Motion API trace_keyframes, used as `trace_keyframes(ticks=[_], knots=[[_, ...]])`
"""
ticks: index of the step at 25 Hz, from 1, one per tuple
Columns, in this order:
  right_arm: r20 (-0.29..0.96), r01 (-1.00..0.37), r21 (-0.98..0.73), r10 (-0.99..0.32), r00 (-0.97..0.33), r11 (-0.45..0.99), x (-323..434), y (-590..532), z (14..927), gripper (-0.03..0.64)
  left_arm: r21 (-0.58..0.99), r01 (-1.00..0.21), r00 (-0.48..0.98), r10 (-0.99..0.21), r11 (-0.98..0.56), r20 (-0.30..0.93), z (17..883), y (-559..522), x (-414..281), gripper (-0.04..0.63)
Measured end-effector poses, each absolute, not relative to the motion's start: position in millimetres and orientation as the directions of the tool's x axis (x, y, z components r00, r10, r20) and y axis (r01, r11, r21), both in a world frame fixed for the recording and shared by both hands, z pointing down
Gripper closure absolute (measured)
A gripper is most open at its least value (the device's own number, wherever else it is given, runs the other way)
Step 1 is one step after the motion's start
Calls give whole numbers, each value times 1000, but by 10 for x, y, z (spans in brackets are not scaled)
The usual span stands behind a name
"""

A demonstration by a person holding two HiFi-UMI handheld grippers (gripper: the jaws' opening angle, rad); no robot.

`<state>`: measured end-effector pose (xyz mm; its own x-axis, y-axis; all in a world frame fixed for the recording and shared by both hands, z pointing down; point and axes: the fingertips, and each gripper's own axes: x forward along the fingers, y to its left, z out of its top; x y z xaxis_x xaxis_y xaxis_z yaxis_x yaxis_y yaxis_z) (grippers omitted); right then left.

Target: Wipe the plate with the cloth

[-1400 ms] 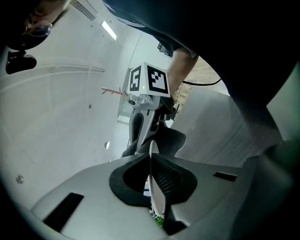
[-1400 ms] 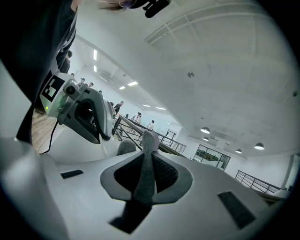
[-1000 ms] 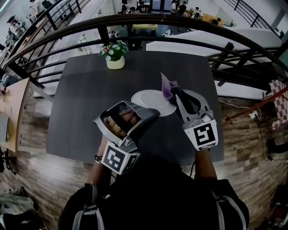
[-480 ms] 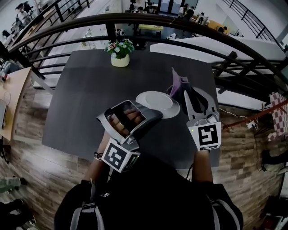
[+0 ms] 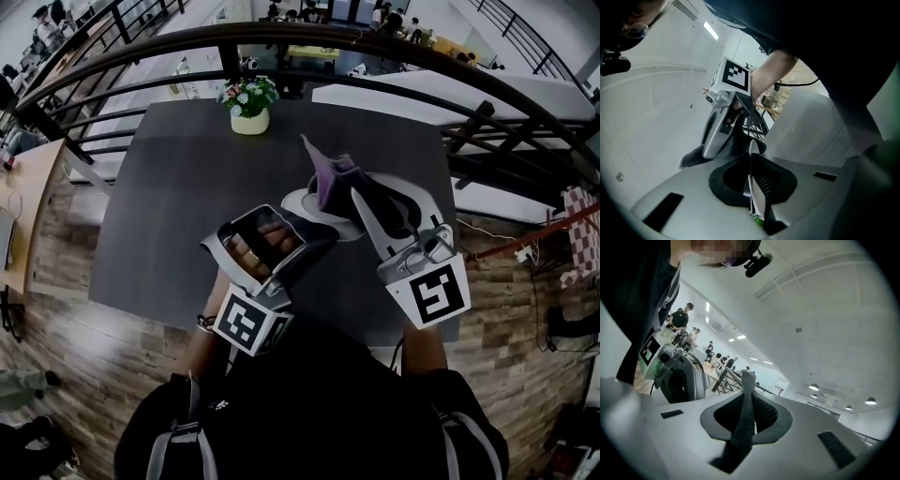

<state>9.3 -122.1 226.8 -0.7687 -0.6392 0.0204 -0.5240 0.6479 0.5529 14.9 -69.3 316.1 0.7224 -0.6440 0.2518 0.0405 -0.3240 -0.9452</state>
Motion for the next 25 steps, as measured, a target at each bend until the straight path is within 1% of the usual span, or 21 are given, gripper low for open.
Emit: trace_keyframes(ticks=[5, 11, 17, 25], knots=[[134, -405, 527, -543, -829, 747, -99, -1124, 2493, 577, -946, 46, 733, -632, -320, 249, 3150, -654, 196, 577], [280, -274, 546, -480, -831, 792, -198, -1081, 2781, 577, -945, 59, 744, -617, -323, 258, 3148, -584, 245, 575], [315, -295, 484, -478, -820, 824, -78, -1168, 2908, 577, -942, 70, 744, -612, -329, 269, 3183, -552, 276, 574], [360, -371, 460, -552, -752, 807, 192, -1370, 3054, 577, -945, 68, 747, -612, -320, 261, 3134, -521, 266, 574]])
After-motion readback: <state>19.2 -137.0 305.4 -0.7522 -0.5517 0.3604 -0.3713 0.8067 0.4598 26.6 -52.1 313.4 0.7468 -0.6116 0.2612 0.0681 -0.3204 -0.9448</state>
